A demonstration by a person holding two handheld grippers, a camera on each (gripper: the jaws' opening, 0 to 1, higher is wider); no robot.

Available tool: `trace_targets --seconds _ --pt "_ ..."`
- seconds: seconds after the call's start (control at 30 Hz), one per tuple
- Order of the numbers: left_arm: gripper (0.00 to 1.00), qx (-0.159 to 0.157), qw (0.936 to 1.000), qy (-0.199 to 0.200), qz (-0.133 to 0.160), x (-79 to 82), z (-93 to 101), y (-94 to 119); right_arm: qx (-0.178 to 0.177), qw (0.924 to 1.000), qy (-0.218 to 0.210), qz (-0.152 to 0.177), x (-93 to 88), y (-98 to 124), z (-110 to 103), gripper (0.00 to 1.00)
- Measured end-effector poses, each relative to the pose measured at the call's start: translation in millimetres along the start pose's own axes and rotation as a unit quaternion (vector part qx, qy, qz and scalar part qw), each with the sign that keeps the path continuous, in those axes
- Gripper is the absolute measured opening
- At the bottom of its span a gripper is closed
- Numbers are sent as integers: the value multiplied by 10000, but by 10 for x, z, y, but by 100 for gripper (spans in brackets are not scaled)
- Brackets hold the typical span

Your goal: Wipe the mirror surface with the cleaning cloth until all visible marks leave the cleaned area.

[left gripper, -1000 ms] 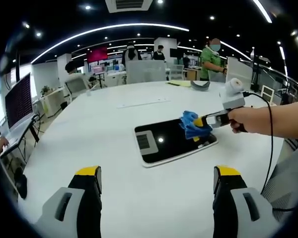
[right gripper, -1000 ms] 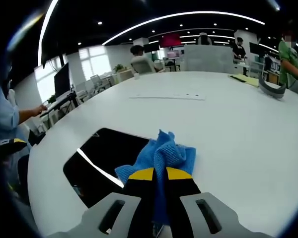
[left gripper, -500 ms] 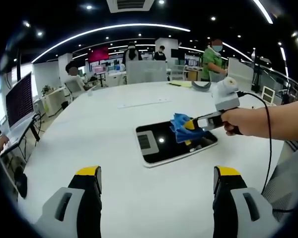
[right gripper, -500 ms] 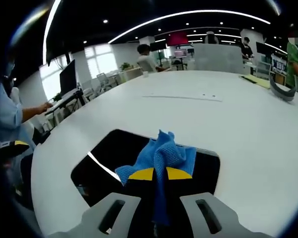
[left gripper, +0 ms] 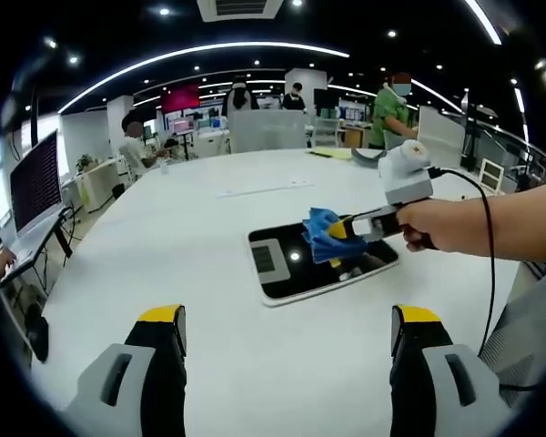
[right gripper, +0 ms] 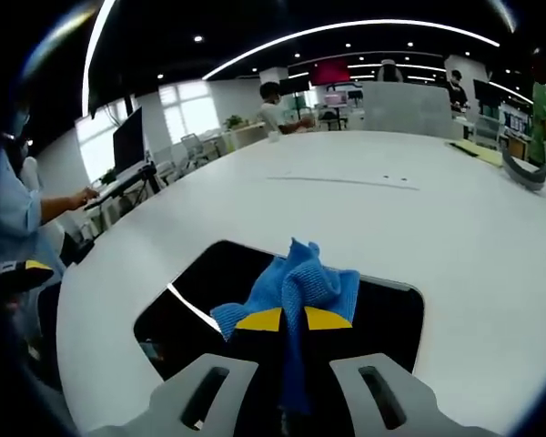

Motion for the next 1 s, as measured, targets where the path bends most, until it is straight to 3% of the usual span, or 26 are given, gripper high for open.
trace_targets --seconds 1.0 --pt "94 -3 10000 30 2 0 -2 3 148 9998 38 -93 15 -106 -163 3"
Point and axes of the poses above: the point that each gripper's makers call its tool centre point, and the gripper's own axes: y roughly backward along the fingers, z roughly to its right, x roughly out of its top, the point moved 2 cm from there along y, roughly backward along the fingers, and after that the axes turned 14 degrees about x, right-handed, at the moved point
